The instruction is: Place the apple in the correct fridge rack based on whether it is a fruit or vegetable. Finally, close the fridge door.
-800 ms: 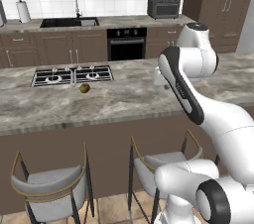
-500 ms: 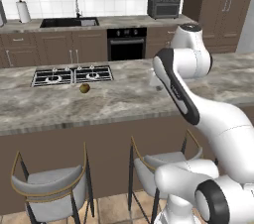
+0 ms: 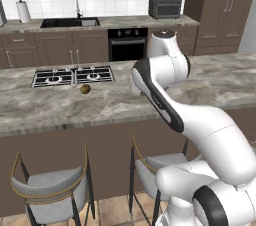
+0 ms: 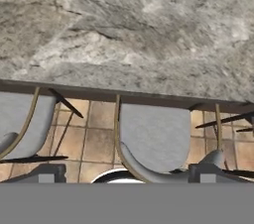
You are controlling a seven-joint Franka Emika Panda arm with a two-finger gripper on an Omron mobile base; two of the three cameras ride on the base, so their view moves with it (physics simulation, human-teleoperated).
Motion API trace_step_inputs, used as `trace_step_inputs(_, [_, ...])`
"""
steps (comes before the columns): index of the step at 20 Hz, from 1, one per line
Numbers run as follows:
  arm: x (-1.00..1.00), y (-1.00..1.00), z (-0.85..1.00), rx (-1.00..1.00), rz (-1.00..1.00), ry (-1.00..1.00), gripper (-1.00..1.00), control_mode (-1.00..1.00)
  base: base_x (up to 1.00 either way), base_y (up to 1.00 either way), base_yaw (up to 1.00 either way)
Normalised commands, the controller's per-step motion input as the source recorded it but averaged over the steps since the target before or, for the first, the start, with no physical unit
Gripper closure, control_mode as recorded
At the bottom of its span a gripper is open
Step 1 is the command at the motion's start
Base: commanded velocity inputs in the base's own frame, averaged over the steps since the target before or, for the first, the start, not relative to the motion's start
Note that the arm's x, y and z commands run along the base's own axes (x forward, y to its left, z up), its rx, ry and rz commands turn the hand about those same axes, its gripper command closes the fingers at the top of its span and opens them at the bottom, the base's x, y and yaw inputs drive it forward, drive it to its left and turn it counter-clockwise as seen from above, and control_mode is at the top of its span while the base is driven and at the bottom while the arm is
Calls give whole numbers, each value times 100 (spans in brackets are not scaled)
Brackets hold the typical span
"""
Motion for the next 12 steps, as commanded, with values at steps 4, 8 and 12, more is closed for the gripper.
trace_step_inputs(4, [16, 77, -5, -4, 0, 0, -100, -100, 0, 0, 0])
trace_step_inputs(8, [23, 74, 0, 0, 2, 0, -100, -100, 0, 0, 0])
trace_step_inputs(12, [35, 54, -2, 0, 2, 0, -100, -100, 0, 0, 0])
